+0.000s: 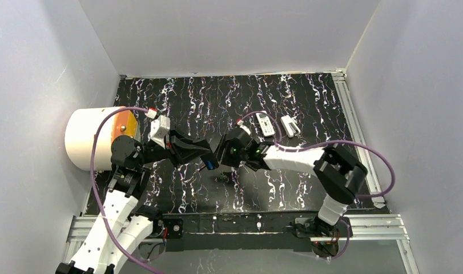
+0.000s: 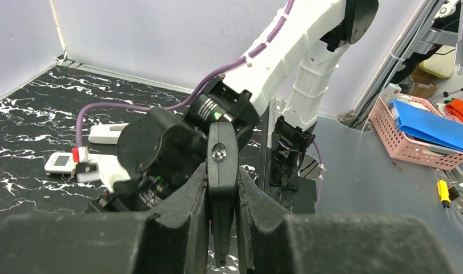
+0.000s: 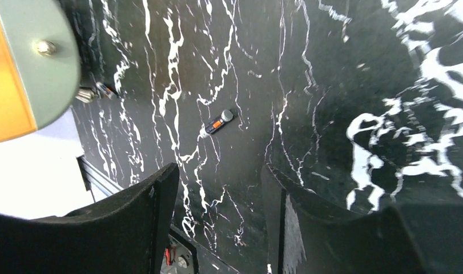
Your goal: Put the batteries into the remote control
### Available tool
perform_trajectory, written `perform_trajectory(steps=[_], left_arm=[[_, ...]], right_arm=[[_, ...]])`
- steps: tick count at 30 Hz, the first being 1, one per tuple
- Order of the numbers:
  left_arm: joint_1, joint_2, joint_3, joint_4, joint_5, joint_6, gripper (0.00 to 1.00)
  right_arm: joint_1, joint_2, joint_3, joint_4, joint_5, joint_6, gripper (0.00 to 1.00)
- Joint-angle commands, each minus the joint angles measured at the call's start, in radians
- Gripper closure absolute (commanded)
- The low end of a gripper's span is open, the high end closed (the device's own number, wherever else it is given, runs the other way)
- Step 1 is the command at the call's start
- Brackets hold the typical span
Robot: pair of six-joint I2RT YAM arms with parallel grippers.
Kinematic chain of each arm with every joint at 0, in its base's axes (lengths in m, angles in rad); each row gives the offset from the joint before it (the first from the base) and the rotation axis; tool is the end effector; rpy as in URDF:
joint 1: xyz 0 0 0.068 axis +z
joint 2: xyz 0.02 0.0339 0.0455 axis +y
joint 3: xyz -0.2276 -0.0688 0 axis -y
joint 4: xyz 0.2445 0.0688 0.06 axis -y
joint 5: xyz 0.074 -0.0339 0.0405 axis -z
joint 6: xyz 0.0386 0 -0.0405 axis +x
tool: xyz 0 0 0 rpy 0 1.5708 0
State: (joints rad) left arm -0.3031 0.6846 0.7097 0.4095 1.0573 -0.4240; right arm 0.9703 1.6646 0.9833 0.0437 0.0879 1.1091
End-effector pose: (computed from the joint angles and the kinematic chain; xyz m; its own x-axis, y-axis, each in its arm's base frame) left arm 0.1531 -0.0831 0.3627 -0.0043 -0.2104 -0.9776 0.9862 0.1607 -0.0389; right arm 0.2059 0.2946 0.1658 -0.8500 0.3373 -0.4047 -0.0472 0.7164 0.6961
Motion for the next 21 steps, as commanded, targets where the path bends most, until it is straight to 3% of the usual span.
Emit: perform_trajectory(steps=[1, 6, 16, 21], left_arm=[[-0.002, -0.036, 0.006, -0.083, -0.013, 0.048, 1.00], [-0.002, -0.014, 0.057, -0.142, 0.025, -0.003, 1.00], [-0.002, 0.071, 0.157, -0.155, 0.142, -0.380, 1.00], [-0.002, 0.060, 0.151, -0.155, 0.142, -0.476, 1.00]], right_arm=[[0.051, 0.075, 0.093, -0.069, -0.009, 0.109, 0.38], [0.073, 0.150, 0.140, -0.078, -0.052, 0.187, 0.40], [0.079, 0.144, 0.121, -0.038, -0.051, 0.207, 0.38], [0.079, 0.145, 0.123, -0.022, -0.070, 0.203, 0.35]])
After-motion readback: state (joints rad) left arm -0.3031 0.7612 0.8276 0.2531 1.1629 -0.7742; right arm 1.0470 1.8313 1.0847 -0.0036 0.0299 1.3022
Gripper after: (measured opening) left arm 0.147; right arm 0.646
